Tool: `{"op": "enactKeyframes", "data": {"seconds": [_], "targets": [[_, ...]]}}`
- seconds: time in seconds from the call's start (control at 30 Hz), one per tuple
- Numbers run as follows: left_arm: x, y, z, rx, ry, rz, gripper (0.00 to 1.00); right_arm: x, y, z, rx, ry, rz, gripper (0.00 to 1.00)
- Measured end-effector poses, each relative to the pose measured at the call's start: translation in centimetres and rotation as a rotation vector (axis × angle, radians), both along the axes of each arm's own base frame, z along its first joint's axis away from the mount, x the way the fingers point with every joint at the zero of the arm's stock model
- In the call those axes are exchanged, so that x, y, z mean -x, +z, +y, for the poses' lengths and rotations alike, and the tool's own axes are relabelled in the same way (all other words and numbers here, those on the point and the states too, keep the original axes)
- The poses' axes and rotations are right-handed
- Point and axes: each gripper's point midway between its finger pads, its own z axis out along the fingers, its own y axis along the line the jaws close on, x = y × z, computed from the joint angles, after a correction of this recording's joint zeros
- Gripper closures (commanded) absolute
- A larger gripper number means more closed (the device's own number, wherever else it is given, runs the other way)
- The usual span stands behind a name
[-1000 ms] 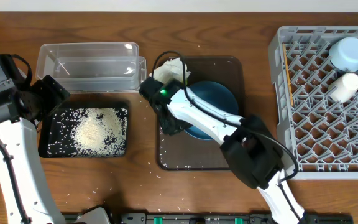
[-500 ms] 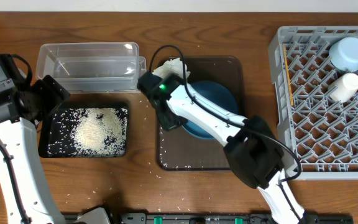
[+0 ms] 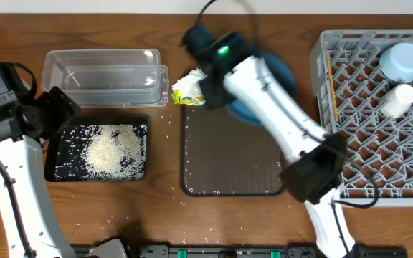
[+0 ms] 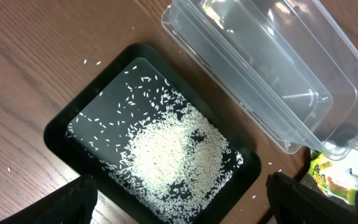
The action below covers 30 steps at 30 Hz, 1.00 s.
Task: Sort waste into correct bins and load items into the dishwasher rack
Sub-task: 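Lift the blue bowl and carry it to the dish rack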
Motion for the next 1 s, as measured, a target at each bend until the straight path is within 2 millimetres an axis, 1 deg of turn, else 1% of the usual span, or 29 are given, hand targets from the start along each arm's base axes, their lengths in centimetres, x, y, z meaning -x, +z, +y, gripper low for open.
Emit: {"op": "enactKeyframes", "data": {"seconds": [0.03,0.1,0.17,0.2,0.23,0.27,0.3,0.37,0.43,0.5,0.57,0.7,0.8,0.93,1.0], "targets": [[0.0,0.0,0.0,0.0,0.0,0.0,0.11,-0.8,0.4,-1.2,-0.005,-0.031,-0.009,0.99],[0.0,0.0,0.0,0.0,0.0,0.0,0.11,-2.4,1.1,-4.3,-0.013,-0.105,-0.018,0.99],[0.0,0.0,0.0,0.0,0.0,0.0,0.11,-3.3,1.7,-7.7,-0.018,-0.181,-0.004,0.99],[0.0,0.0,0.0,0.0,0.0,0.0,0.1,-3.5,1.9,-9.1,-0.021,-0.212,0.003,0.99],[0.0,0.0,0.0,0.0,0.0,0.0,0.1,-3.6,2.3,-11.0,-0.024,-0.254,0.011,0.99],[0.0,0.0,0.0,0.0,0.0,0.0,0.1,-3.7,2.7,-12.4,-0.026,-0.285,0.016,0.99],[0.0,0.0,0.0,0.0,0.0,0.0,0.1,-3.6,3.1,-13.9,-0.027,-0.319,0.021,0.99],[0.0,0.0,0.0,0.0,0.0,0.0,0.1,-3.1,4.2,-17.6,-0.027,-0.4,0.032,0.99],[0.0,0.0,0.0,0.0,0.0,0.0,0.11,-2.7,5.5,-20.4,-0.038,-0.467,0.019,0.99],[0.0,0.0,0.0,0.0,0.0,0.0,0.1,-2.5,6.8,-22.4,-0.061,-0.517,-0.01,0.99],[0.0,0.0,0.0,0.0,0.0,0.0,0.11,-2.2,8.2,-24.3,-0.087,-0.564,-0.039,0.99],[0.0,0.0,0.0,0.0,0.0,0.0,0.1,-1.2,10.7,-26.7,-0.153,-0.61,-0.093,0.99],[0.0,0.0,0.0,0.0,0.0,0.0,0.1,-0.6,12.1,-27.3,-0.213,-0.588,-0.114,0.99],[0.0,0.0,0.0,0.0,0.0,0.0,0.1,-0.4,12.8,-27.4,-0.296,-0.534,-0.116,0.99],[0.0,0.0,0.0,0.0,0.0,0.0,0.1,-0.4,13.0,-28.1,-0.349,-0.534,-0.116,0.99]]}}
